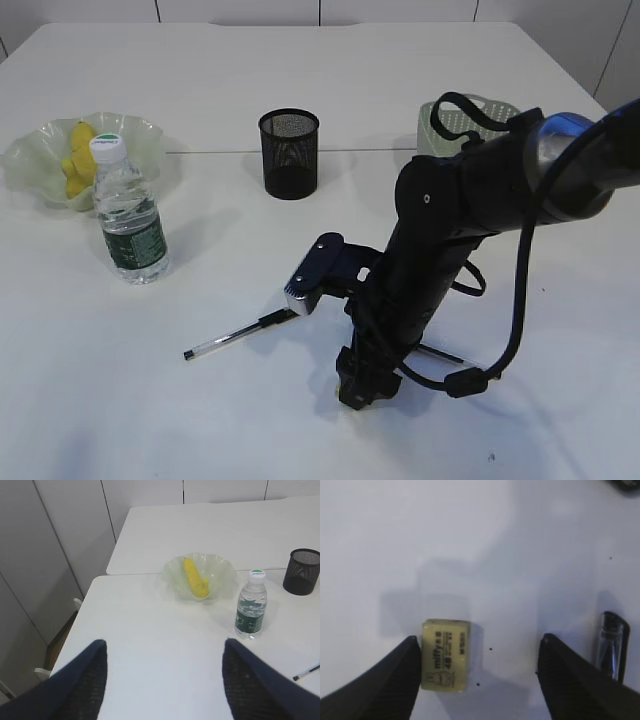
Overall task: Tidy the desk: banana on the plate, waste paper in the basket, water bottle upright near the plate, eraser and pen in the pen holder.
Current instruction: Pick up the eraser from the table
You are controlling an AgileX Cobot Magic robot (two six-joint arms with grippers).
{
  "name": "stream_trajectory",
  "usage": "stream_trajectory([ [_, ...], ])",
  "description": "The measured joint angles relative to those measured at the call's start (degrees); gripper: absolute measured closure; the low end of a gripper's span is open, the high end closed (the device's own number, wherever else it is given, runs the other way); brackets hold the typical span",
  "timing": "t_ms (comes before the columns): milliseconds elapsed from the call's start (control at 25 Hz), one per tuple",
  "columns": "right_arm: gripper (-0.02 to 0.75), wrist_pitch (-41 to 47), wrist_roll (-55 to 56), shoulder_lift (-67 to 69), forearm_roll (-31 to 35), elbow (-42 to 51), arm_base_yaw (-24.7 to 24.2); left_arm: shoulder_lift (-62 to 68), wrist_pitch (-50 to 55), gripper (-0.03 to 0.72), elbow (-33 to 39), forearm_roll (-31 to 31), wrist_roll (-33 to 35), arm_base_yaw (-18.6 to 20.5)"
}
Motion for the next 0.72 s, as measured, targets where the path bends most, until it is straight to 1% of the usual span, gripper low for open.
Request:
stream_trajectory([
  [360,0.189,-1.31,4.03,0.00,-4.47,0.00,0.00,0.00,0.17,0.191,0.00,0.00,0.00,0.00],
  [720,0.189,-1.45,4.27,0.00,-5.24,0.00,0.00,0.00,0.37,0.193,0.00,0.00,0.00,0.00],
])
